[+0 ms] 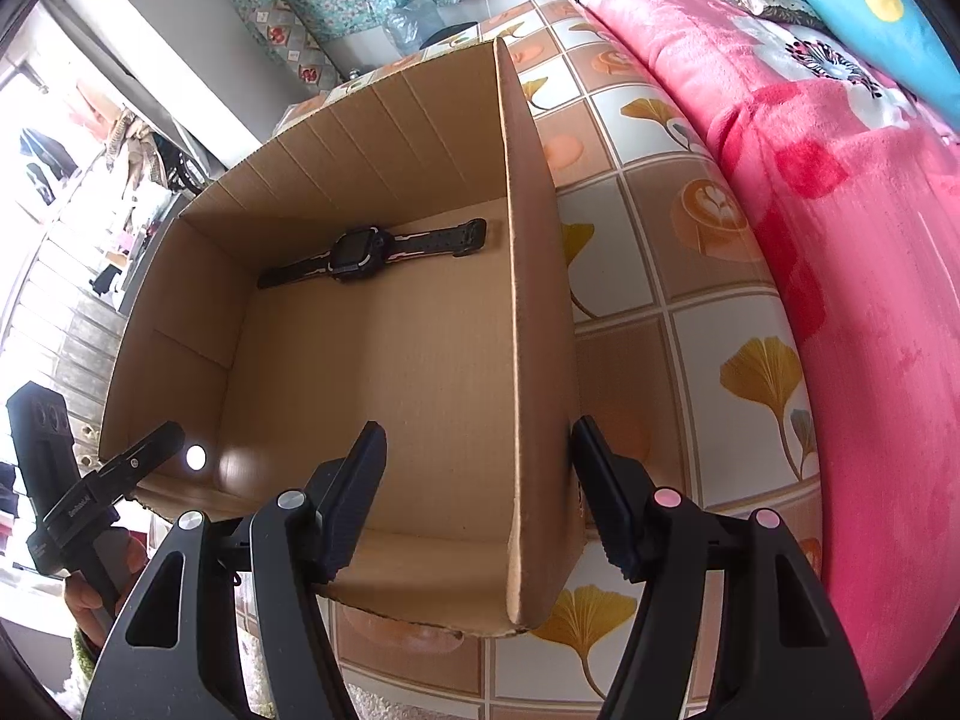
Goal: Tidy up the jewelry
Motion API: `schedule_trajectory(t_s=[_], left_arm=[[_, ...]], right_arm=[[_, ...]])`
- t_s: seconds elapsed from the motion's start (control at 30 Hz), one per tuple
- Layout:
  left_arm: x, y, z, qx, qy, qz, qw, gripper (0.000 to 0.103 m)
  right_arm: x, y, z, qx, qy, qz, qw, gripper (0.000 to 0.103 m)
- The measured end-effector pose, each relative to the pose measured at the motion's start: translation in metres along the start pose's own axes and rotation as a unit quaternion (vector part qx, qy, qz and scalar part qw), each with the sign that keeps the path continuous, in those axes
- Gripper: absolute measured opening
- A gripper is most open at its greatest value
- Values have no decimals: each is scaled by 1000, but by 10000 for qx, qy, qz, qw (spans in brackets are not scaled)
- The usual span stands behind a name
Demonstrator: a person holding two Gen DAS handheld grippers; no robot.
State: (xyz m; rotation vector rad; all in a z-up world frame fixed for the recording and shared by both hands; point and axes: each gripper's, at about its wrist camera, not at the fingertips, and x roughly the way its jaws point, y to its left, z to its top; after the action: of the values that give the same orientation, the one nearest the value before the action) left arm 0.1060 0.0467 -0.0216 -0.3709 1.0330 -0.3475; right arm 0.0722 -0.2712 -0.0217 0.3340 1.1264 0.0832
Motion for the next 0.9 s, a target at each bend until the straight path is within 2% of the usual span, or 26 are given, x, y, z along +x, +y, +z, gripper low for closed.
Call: schedule_trajectory(t_s=[0.3, 0.47, 0.53, 0.63, 0.73, 0.9], left_arm=[[10, 0, 18, -23, 16, 41, 10000, 91], [10, 0, 17, 23, 5, 24, 10000, 92], [5, 1, 15, 25, -28, 46, 10000, 92], [-9, -5, 7, 269, -315, 391, 9984, 92], [-28, -9, -7, 676, -635, 587, 9940, 93], [-37, -10, -14, 769, -889, 525, 9917, 93]], right_arm=[[6, 3, 12, 43, -49, 25, 10000, 62], [3, 1, 11, 74, -89, 124, 9999, 64], [-8, -1, 9, 133, -230, 220, 9994, 64], [-35, 0, 1, 18, -647, 52, 9979, 64], [-60, 9, -15, -331, -1021, -177, 9941, 73], [-65, 24, -36, -778, -1152, -524, 9889, 74]])
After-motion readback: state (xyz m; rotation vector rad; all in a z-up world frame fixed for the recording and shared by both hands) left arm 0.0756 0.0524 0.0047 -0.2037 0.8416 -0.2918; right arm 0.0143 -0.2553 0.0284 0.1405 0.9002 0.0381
